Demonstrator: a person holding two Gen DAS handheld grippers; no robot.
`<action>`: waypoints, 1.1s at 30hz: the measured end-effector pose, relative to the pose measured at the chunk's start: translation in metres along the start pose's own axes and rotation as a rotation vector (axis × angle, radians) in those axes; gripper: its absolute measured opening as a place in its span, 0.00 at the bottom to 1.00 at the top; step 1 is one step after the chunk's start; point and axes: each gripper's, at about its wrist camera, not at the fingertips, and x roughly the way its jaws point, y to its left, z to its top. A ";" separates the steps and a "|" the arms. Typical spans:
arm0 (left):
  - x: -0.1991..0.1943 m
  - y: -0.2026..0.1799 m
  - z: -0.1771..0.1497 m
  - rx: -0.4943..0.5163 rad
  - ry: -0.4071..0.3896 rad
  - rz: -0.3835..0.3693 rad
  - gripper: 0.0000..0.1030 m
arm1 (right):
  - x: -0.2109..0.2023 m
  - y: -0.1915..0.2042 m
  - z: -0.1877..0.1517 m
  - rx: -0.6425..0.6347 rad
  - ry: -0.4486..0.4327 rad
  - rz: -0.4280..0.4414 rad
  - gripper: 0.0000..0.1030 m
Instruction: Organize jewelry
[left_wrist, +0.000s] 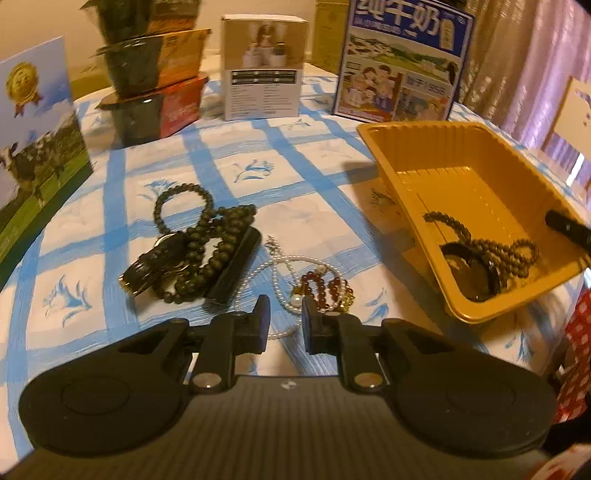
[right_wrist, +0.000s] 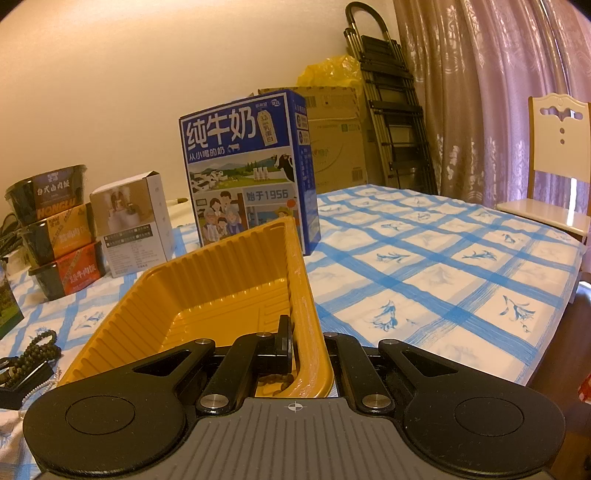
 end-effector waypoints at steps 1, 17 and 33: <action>0.001 -0.002 0.000 0.009 0.000 -0.001 0.14 | 0.000 0.000 0.000 -0.001 0.000 0.000 0.04; 0.033 -0.013 0.007 0.104 0.007 0.010 0.14 | 0.000 0.000 0.000 -0.001 0.000 0.000 0.04; 0.033 -0.025 -0.001 0.206 -0.043 0.042 0.03 | 0.000 0.000 0.000 -0.001 0.000 0.000 0.04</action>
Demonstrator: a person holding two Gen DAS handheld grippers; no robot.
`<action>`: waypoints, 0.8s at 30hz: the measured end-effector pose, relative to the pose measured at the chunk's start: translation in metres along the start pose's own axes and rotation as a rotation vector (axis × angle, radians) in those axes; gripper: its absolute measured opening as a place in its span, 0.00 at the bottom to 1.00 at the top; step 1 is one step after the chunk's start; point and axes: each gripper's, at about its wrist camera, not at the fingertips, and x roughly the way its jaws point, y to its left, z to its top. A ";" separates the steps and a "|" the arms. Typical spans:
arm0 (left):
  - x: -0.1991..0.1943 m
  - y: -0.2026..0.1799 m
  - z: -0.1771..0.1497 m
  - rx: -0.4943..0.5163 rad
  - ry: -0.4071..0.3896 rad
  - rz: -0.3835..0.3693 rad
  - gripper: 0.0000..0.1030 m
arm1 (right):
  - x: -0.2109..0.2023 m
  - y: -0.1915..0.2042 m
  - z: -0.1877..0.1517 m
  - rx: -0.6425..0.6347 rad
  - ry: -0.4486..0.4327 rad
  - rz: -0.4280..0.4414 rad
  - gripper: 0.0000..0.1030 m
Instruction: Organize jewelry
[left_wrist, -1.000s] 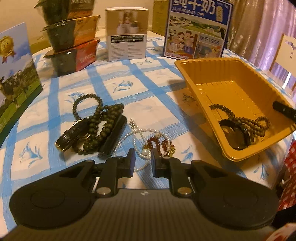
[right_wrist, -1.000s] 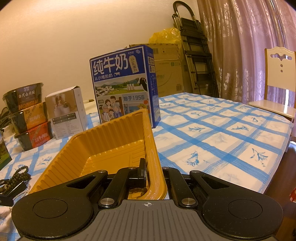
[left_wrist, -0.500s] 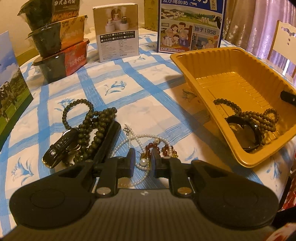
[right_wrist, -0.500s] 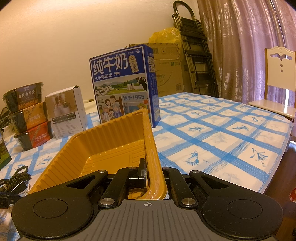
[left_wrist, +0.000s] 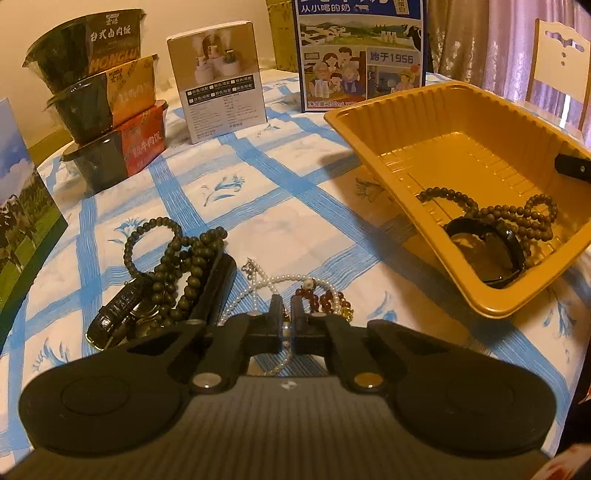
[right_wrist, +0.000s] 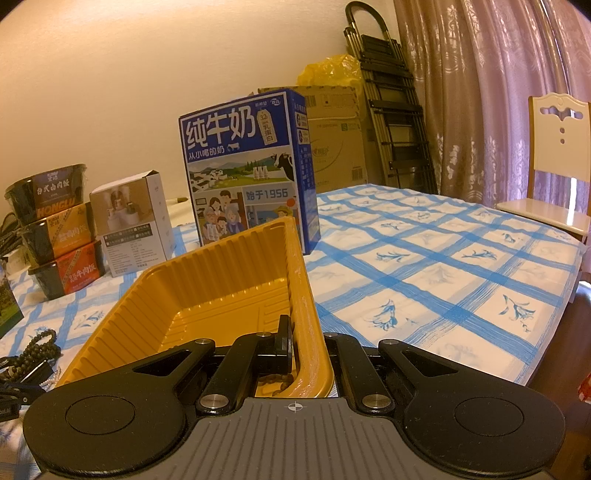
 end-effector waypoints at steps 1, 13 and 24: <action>0.000 -0.001 0.000 0.004 -0.001 0.004 0.03 | 0.000 0.000 0.000 0.000 0.000 0.000 0.04; -0.022 0.028 0.013 -0.162 -0.046 -0.059 0.00 | 0.000 0.000 0.000 0.000 0.000 0.000 0.04; -0.020 0.032 0.017 -0.196 -0.003 -0.092 0.09 | 0.000 0.000 0.000 0.001 0.001 0.000 0.04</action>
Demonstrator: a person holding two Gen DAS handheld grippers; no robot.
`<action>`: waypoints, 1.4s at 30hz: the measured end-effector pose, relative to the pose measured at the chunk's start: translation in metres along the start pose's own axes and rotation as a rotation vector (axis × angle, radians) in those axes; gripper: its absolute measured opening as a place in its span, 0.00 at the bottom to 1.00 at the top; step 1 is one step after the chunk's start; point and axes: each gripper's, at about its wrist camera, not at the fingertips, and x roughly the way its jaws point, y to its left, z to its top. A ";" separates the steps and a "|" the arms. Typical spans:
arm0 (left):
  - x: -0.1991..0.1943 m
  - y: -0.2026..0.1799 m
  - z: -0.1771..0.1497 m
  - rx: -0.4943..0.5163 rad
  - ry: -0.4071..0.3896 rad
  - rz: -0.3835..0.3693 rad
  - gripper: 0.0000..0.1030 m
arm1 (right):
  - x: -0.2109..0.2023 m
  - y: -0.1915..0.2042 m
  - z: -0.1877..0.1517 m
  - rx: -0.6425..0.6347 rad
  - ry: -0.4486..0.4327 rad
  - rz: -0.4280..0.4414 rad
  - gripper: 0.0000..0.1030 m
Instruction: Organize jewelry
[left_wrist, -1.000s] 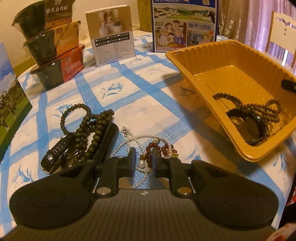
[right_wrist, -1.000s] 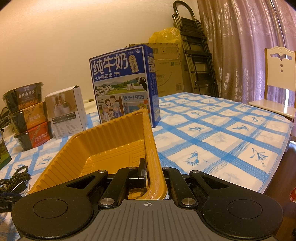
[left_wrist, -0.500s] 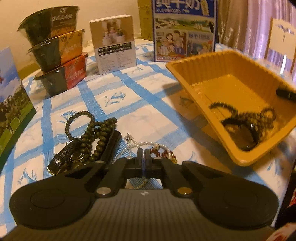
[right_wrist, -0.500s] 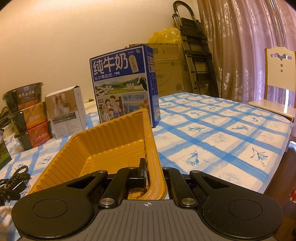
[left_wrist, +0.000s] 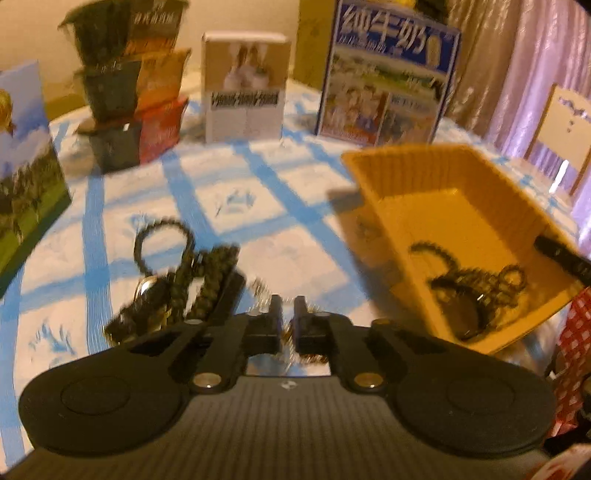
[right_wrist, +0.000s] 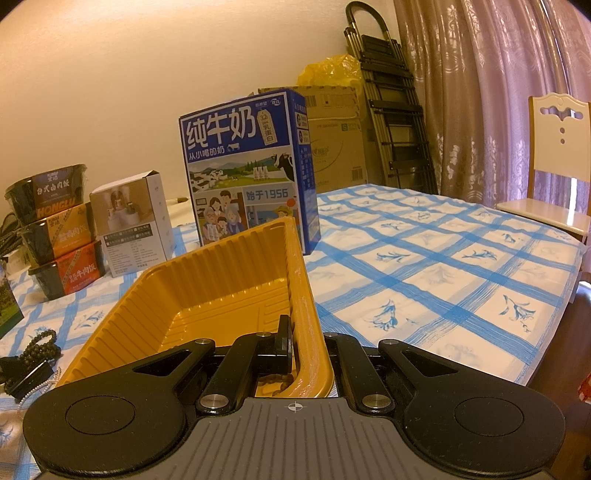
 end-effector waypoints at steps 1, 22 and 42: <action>0.003 0.000 -0.003 0.007 0.007 -0.001 0.11 | 0.000 0.000 0.000 0.000 0.000 0.000 0.04; 0.027 -0.009 -0.018 0.112 0.015 0.018 0.07 | 0.000 0.000 0.000 0.000 0.000 0.000 0.04; -0.012 -0.060 0.022 0.106 -0.102 -0.176 0.07 | 0.001 0.001 -0.002 -0.013 -0.006 0.002 0.04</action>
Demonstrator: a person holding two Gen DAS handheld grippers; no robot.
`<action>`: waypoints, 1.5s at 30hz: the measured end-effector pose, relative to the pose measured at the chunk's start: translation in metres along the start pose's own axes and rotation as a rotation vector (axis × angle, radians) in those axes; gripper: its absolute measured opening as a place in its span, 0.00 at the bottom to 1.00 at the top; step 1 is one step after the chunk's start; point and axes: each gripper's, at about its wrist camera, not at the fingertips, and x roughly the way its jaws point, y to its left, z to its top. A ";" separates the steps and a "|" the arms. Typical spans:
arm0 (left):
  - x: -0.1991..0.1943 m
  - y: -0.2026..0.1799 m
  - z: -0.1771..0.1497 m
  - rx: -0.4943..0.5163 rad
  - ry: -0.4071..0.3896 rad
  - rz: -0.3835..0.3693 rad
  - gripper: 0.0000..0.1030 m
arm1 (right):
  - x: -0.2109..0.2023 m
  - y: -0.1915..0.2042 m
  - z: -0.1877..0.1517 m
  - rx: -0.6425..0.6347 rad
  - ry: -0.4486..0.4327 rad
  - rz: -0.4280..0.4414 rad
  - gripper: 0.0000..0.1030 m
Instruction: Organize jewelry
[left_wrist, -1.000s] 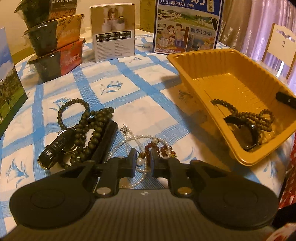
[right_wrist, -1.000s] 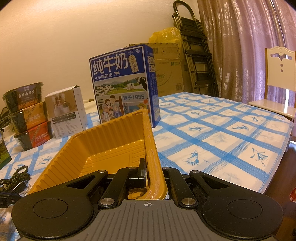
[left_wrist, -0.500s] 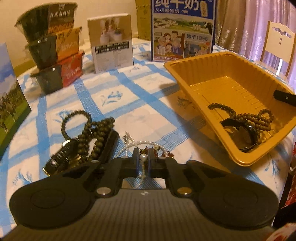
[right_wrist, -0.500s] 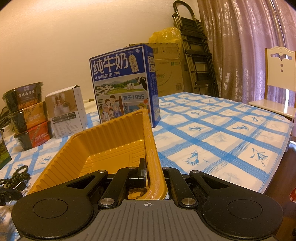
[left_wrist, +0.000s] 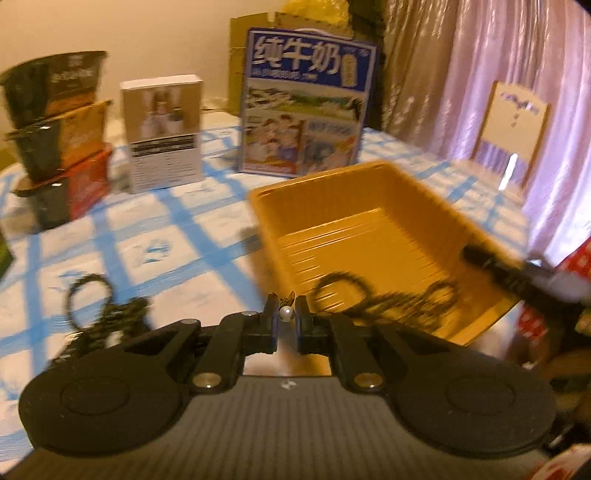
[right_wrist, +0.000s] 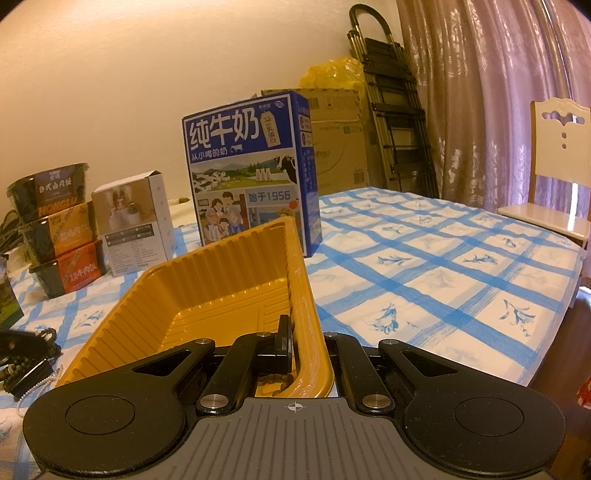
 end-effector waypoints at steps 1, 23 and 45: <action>0.003 -0.005 0.004 -0.006 0.001 -0.023 0.07 | 0.000 0.000 0.000 0.000 0.000 0.000 0.04; 0.036 -0.041 0.022 -0.124 0.030 -0.146 0.19 | 0.000 0.000 0.000 0.000 0.000 0.000 0.04; -0.024 0.048 -0.050 -0.099 0.091 0.217 0.24 | 0.000 -0.001 0.002 -0.004 -0.004 -0.003 0.04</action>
